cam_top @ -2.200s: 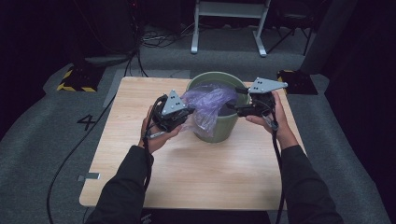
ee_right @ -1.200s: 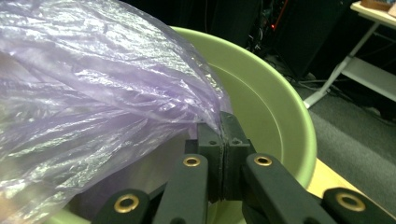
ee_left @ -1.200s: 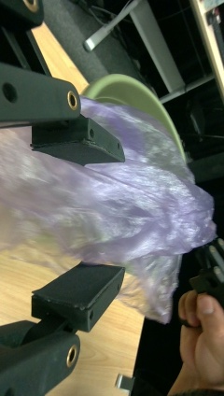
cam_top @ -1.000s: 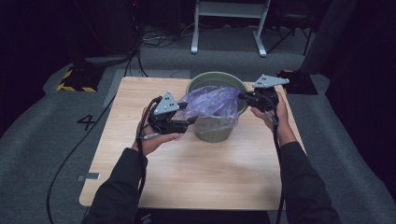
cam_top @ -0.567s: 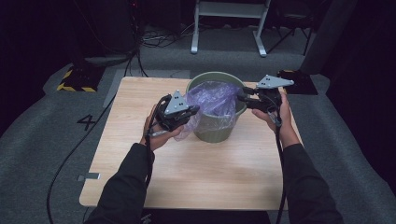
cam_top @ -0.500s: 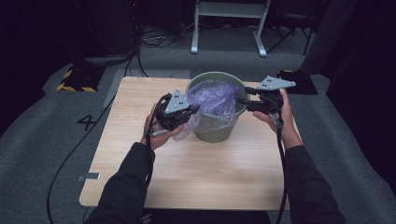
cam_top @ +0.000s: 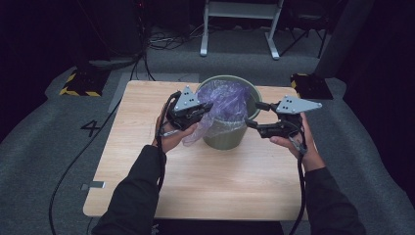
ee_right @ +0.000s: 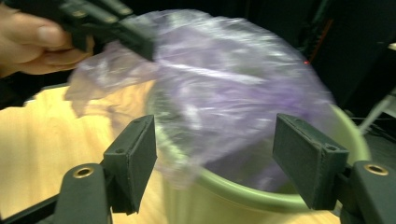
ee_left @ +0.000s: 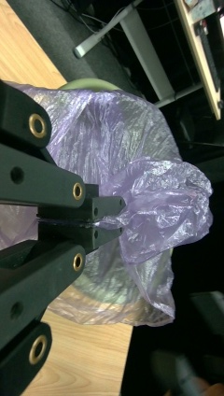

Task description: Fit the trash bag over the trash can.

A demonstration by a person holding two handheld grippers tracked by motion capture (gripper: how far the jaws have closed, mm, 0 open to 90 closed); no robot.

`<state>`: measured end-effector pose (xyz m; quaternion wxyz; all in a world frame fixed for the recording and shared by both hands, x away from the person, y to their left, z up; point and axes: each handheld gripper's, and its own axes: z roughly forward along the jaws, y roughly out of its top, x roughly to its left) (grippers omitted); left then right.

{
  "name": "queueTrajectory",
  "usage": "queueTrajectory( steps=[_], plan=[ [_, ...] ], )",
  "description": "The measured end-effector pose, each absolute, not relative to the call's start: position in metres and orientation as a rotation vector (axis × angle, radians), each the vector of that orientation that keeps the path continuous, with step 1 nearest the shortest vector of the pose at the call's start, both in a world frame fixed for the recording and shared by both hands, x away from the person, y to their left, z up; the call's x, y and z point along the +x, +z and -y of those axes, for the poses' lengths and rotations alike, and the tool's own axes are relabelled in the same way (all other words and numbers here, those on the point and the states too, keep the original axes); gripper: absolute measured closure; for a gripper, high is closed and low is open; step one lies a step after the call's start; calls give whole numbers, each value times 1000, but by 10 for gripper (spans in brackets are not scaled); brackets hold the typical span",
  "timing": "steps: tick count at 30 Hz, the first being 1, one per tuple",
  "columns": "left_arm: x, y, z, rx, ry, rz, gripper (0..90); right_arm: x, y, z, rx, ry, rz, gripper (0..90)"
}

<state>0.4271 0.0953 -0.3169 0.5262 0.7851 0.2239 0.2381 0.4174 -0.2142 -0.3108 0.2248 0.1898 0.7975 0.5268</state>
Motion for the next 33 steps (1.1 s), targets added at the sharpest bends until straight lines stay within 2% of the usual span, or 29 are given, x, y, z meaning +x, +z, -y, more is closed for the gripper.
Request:
queueTrajectory(
  steps=[2, 3, 4, 5, 7, 10, 14, 17, 20, 26, 33],
  plan=[
    [427, -316, -94, 1872, 560, -528, 889, 418, -313, 207, 515, 1426, -2221, 385],
    [427, -315, -93, 1874, 566, -524, 889, 419, -314, 203, 515, 1396, -2229, 482],
    [427, -314, -93, 1871, 563, -522, 889, 421, -316, 201, 531, 1364, -2228, 526],
    [427, -314, -93, 1870, 563, -521, 889, 425, -317, 199, 551, 1343, -2233, 620],
    [427, -313, -94, 1872, 569, -523, 888, 428, -320, 199, 560, 1314, -2229, 751],
    [428, -312, -97, 1867, 575, -532, 886, 431, -323, 203, 579, 1297, -2222, 888],
    [430, -311, -103, 1855, 596, -555, 866, 432, -325, 215, 604, 1298, -2190, 900],
    [432, -310, -110, 1834, 613, -587, 795, 433, -322, 232, 651, 1322, -2142, 900],
    [435, -311, -115, 1840, 621, -598, 762, 433, -320, 245, 684, 1338, -2116, 900],
    [441, -314, -124, 1844, 629, -655, 725, 435, -323, 267, 764, 1328, -2093, 900],
    [449, -325, -135, 1859, 638, -705, 743, 442, -335, 283, 852, 1279, -2097, 900]
  ],
)
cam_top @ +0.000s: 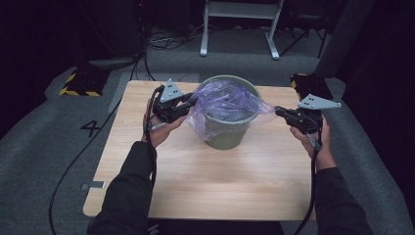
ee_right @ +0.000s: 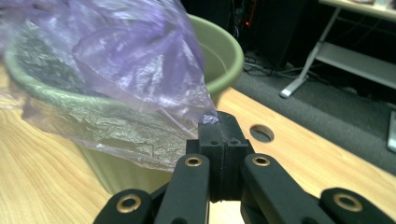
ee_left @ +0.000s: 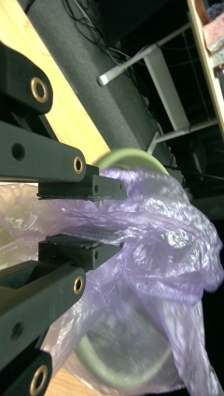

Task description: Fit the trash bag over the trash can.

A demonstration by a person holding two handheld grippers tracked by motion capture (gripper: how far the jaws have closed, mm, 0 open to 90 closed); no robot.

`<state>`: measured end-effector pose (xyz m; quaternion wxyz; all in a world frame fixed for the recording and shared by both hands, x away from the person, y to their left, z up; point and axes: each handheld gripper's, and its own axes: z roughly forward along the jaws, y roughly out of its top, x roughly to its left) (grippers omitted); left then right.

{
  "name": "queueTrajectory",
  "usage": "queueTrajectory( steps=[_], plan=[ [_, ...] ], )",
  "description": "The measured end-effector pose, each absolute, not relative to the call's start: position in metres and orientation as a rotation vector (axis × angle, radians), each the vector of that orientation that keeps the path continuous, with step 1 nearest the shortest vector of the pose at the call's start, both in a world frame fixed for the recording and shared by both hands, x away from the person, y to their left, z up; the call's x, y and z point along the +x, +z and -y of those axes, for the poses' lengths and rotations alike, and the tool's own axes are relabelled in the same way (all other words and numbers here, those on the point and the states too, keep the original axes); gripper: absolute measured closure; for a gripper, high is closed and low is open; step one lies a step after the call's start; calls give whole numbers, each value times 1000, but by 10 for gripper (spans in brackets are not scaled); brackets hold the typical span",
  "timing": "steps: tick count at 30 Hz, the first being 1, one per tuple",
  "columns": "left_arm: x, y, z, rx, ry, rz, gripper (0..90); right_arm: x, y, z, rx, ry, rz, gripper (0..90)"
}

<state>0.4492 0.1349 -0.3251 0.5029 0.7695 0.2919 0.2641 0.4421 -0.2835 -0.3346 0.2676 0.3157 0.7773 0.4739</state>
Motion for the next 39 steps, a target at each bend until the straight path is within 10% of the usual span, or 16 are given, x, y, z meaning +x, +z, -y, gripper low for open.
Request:
queueTrajectory(
  steps=[10, 16, 20, 27, 39],
  plan=[
    [461, -344, -146, 1887, 608, -753, 811, 453, -354, 307, 958, 1243, -2093, 885],
    [463, -346, -143, 1895, 616, -742, 836, 449, -349, 304, 907, 1286, -2074, 457],
    [464, -345, -142, 1890, 615, -738, 846, 437, -331, 295, 798, 1306, -2049, 335],
    [469, -345, -141, 1883, 612, -740, 849, 437, -310, 274, 678, 1218, -2031, 409],
    [482, -352, -142, 1864, 587, -765, 863, 468, -321, 259, 661, 1190, -2147, 848]
  ],
)
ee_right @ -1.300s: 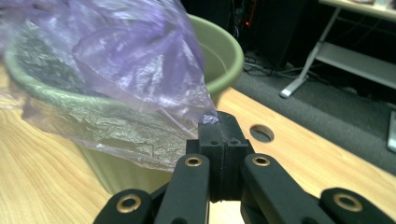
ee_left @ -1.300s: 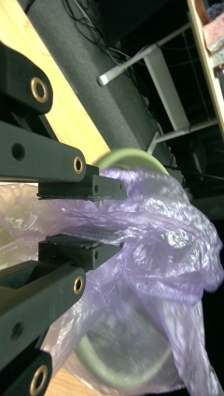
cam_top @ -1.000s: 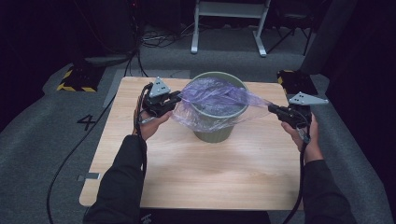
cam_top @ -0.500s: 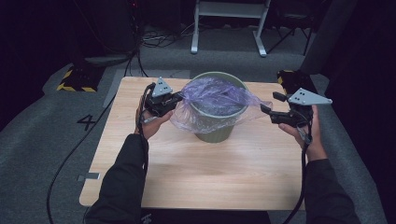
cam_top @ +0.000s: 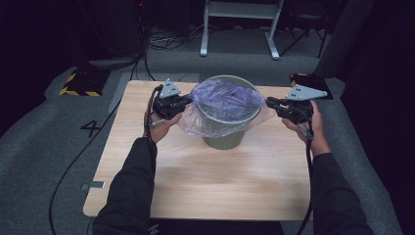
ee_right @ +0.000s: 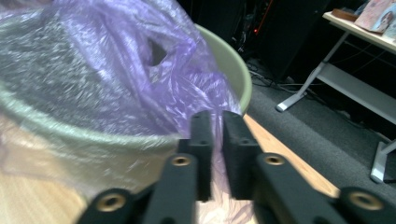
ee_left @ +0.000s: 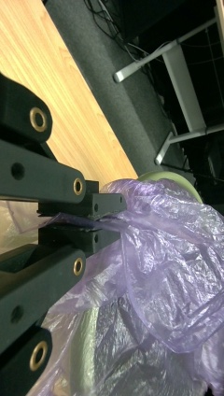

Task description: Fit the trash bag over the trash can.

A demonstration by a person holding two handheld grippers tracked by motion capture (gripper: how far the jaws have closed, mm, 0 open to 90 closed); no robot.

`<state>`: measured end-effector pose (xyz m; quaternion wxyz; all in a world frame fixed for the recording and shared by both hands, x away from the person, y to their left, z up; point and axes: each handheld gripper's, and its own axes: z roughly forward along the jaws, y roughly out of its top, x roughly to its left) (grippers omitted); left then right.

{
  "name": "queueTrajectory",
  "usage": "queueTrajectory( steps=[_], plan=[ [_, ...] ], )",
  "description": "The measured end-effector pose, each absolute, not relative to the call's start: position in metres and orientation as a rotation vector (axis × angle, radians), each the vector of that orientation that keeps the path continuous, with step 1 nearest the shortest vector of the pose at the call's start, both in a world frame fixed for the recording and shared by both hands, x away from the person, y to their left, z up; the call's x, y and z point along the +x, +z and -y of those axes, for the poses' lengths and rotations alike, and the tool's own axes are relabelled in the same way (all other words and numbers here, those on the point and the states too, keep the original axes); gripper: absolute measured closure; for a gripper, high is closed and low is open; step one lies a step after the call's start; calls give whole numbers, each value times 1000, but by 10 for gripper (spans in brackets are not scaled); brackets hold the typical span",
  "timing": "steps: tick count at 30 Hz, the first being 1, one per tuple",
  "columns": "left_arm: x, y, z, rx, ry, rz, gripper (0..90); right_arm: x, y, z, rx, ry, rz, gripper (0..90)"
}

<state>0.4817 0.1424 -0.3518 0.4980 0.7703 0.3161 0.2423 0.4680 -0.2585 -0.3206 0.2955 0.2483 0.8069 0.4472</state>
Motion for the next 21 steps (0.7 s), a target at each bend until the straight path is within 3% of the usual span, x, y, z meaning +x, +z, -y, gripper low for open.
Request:
queueTrajectory(
  steps=[3, 12, 21],
  plan=[
    [486, -354, -142, 1875, 586, -768, 871, 472, -320, 257, 679, 1193, -2120, 900],
    [505, -358, -137, 1901, 573, -811, 890, 500, -322, 265, 898, 1251, -1977, 900],
    [521, -362, -132, 1929, 572, -868, 891, 527, -345, 262, 1058, 1180, -1965, 900]
  ],
)
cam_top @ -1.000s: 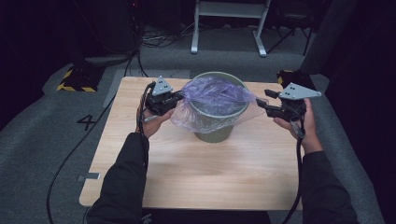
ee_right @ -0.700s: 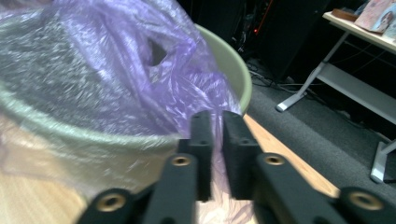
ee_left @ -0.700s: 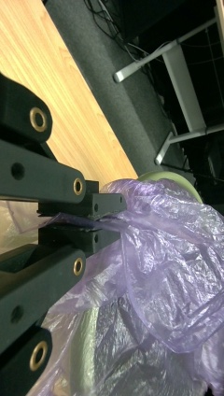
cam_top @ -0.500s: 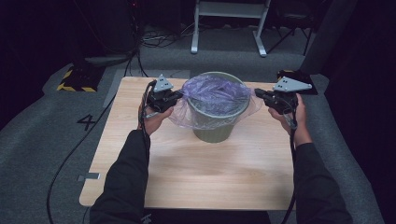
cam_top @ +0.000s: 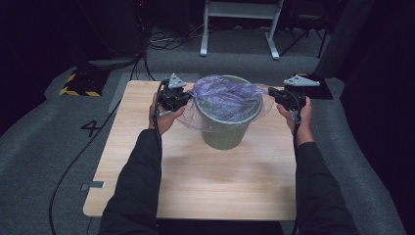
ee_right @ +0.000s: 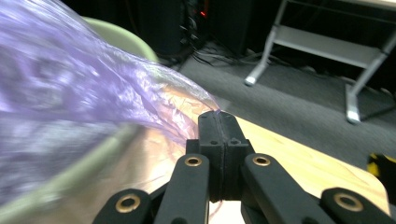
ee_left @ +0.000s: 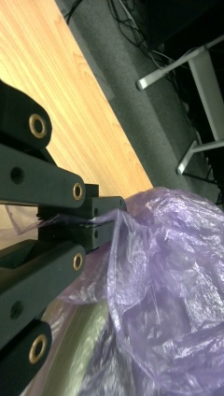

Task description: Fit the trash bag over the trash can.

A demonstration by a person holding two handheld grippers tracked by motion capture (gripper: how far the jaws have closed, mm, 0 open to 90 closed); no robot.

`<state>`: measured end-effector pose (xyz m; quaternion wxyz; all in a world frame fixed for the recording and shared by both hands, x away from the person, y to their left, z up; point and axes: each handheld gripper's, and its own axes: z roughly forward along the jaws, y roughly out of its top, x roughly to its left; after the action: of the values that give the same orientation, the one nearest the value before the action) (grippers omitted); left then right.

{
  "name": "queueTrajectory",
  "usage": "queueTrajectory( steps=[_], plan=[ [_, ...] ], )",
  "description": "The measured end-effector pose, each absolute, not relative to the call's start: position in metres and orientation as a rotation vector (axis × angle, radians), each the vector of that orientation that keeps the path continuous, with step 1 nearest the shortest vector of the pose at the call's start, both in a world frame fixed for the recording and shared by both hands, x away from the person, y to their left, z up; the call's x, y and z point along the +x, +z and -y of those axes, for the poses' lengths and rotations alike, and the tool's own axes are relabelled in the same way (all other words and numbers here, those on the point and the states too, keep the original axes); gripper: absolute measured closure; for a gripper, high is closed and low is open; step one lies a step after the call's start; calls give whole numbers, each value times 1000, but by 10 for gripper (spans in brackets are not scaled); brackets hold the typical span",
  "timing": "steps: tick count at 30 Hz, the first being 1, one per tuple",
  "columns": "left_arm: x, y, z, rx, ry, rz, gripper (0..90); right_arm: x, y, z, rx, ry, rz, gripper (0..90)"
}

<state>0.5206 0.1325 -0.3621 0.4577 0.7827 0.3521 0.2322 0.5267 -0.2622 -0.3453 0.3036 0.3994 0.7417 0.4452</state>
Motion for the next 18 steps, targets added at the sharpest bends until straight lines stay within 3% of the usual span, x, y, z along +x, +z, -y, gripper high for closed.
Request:
queueTrajectory(
  steps=[18],
  plan=[
    [537, -391, -116, 1988, 480, -946, 891, 549, -392, 254, 1223, 1094, -2061, 900]
  ],
)
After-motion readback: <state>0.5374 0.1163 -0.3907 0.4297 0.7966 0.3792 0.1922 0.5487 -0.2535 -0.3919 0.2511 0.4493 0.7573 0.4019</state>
